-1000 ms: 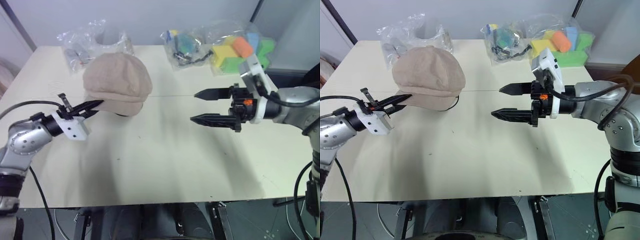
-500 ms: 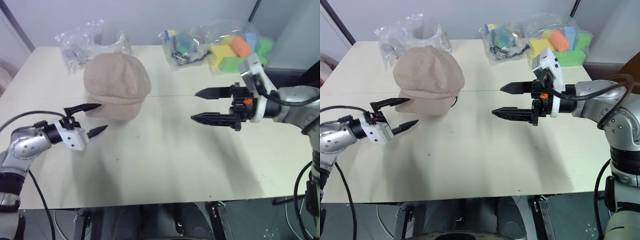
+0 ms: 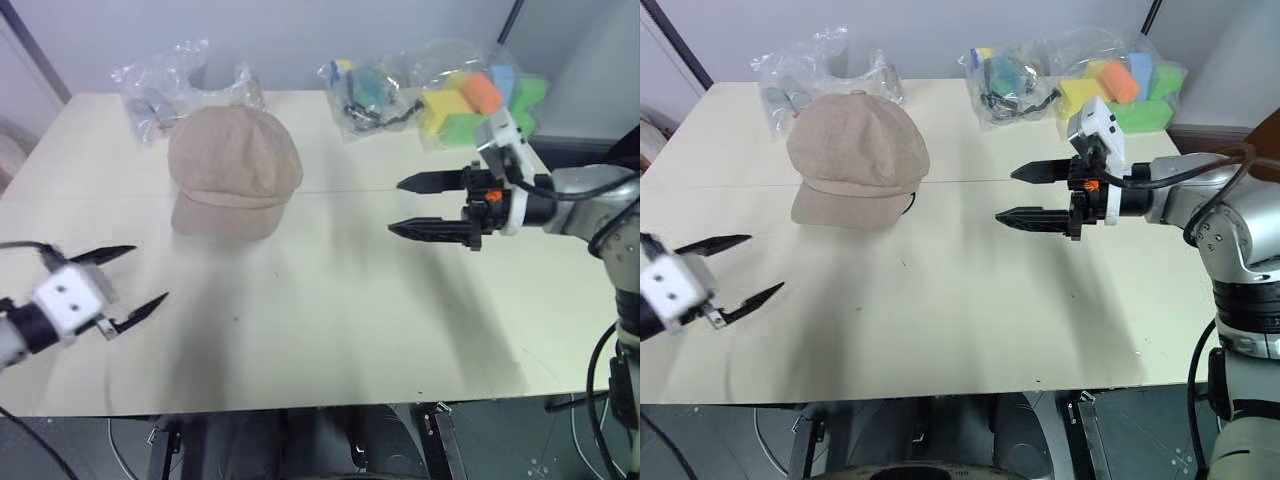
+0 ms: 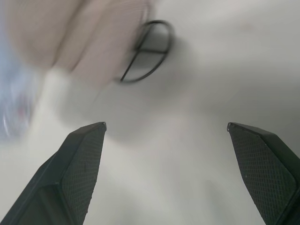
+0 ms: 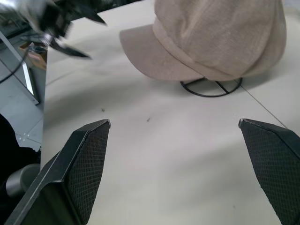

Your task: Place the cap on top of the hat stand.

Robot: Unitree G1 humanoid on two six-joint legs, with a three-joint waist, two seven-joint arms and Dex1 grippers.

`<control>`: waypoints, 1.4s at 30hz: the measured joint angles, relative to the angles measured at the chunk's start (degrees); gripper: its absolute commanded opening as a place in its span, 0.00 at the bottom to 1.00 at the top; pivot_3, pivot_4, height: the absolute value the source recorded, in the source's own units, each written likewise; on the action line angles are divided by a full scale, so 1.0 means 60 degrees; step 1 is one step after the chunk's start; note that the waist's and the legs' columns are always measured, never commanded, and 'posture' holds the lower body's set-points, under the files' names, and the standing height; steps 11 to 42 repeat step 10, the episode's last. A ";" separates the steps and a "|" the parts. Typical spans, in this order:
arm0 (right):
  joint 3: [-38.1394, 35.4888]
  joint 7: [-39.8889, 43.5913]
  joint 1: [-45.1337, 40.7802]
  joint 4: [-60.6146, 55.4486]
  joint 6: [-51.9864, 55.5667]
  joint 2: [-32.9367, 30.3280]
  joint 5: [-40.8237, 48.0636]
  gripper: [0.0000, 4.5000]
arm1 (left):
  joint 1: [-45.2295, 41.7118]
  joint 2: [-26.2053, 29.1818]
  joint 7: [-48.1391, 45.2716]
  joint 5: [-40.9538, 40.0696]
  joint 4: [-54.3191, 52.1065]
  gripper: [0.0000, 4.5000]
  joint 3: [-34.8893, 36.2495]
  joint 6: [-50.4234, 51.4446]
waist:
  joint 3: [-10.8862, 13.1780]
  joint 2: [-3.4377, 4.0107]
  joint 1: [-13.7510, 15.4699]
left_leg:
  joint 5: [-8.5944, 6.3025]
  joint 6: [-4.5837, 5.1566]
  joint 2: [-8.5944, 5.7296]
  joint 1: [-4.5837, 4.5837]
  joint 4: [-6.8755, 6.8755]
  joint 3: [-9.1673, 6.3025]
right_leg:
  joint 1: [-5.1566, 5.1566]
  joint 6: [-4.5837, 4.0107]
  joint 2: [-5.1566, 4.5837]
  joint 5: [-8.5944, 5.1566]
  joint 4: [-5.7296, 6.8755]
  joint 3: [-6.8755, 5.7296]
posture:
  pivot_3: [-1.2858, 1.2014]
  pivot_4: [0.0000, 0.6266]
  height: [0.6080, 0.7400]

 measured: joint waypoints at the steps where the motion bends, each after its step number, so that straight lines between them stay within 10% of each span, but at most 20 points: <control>1: 0.0014 0.0160 -0.0157 0.0170 -0.0040 -0.0013 -0.0073 1.00 | -0.0030 0.0103 -0.0183 -0.1121 0.0037 0.96 0.0764 0.1105 | 0.0000 0.0000 -0.0007 | 0.0000 0.0000 0.0000 0.0000 0.0001 0.0000 | -0.0001 0.0001 0.0005 0.0000 -0.0001 -0.0001 | 0.52 0.24 1.00; 9: 0.0281 0.1164 -0.0875 0.1642 -0.0446 -0.0078 -0.0815 1.00 | -0.0101 0.1348 -0.2704 -0.3839 0.1837 0.96 0.4290 0.5431 | 0.0004 0.0003 -0.0053 | 0.0000 0.0000 -0.0022 -0.0001 -0.0004 0.0013 | -0.0015 -0.0005 0.0023 -0.0006 -0.0002 -0.0001 | 0.52 0.24 1.00; 42: 0.0285 0.1206 -0.0963 0.1771 -0.0475 -0.0061 -0.0905 1.00 | -0.0189 0.1427 -0.2863 -0.3721 0.1959 0.96 0.4359 0.5517 | 0.0004 0.0003 -0.0052 | 0.0000 0.0000 -0.0022 -0.0002 -0.0004 0.0013 | -0.0015 -0.0007 0.0022 -0.0006 -0.0001 -0.0001 | 0.52 0.24 1.00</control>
